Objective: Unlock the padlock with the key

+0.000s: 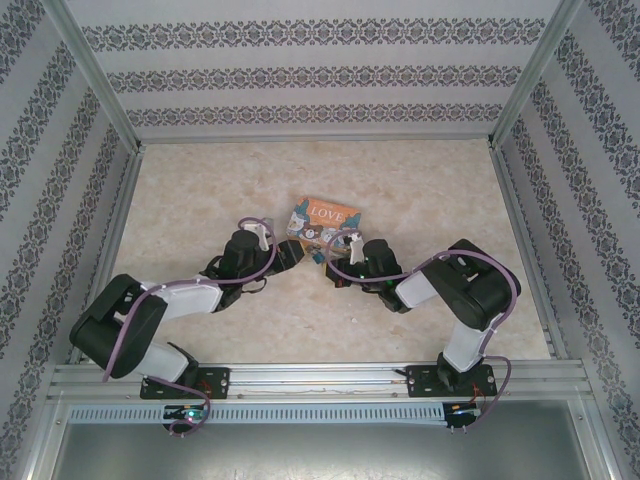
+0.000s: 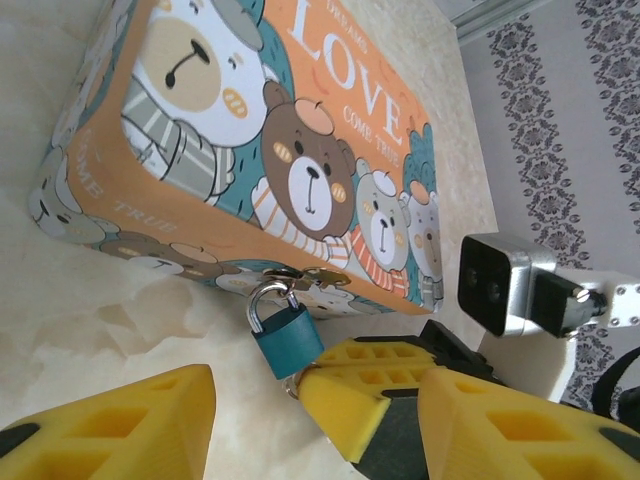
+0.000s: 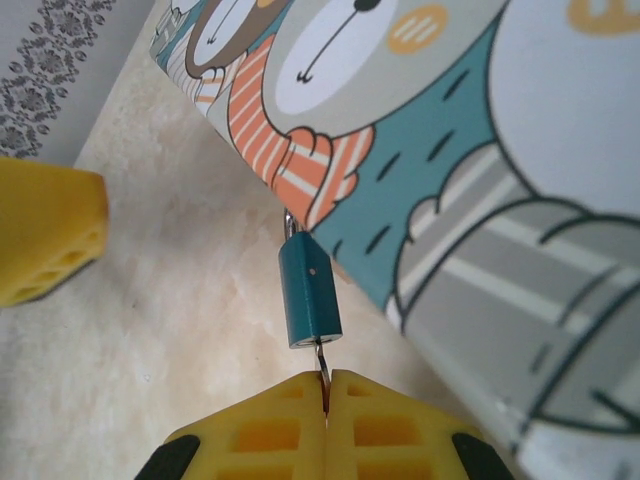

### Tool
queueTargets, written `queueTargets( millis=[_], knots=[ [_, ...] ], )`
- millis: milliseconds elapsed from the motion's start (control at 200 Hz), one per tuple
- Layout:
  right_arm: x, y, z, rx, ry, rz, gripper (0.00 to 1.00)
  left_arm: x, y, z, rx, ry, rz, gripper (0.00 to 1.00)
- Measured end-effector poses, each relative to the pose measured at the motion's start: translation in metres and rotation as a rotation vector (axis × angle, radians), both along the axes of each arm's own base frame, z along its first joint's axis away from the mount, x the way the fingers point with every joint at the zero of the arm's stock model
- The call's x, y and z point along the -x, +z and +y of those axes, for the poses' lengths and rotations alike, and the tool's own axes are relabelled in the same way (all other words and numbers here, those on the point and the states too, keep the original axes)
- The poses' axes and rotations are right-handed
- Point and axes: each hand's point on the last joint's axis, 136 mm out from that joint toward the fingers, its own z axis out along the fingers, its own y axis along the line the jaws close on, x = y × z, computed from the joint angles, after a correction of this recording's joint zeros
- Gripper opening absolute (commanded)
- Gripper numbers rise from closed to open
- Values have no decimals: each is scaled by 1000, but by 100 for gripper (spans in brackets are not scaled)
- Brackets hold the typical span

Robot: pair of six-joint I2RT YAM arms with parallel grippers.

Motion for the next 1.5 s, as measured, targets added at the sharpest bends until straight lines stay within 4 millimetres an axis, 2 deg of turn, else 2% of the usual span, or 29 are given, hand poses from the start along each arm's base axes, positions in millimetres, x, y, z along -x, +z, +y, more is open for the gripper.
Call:
queueTargets(
  millis=[280, 635, 1109, 1499],
  knots=[
    [1, 5, 7, -60, -21, 95, 0, 0, -22, -7, 38, 0, 80, 50],
    [1, 8, 12, -104, -37, 188, 0, -5, -37, -15, 124, 19, 149, 47],
    [2, 11, 16, -124, -32, 216, 0, -13, -53, -24, 228, 48, 194, 41],
    [2, 13, 17, -139, -30, 238, 0, -19, -50, -37, 281, 41, 189, 31]
  ],
)
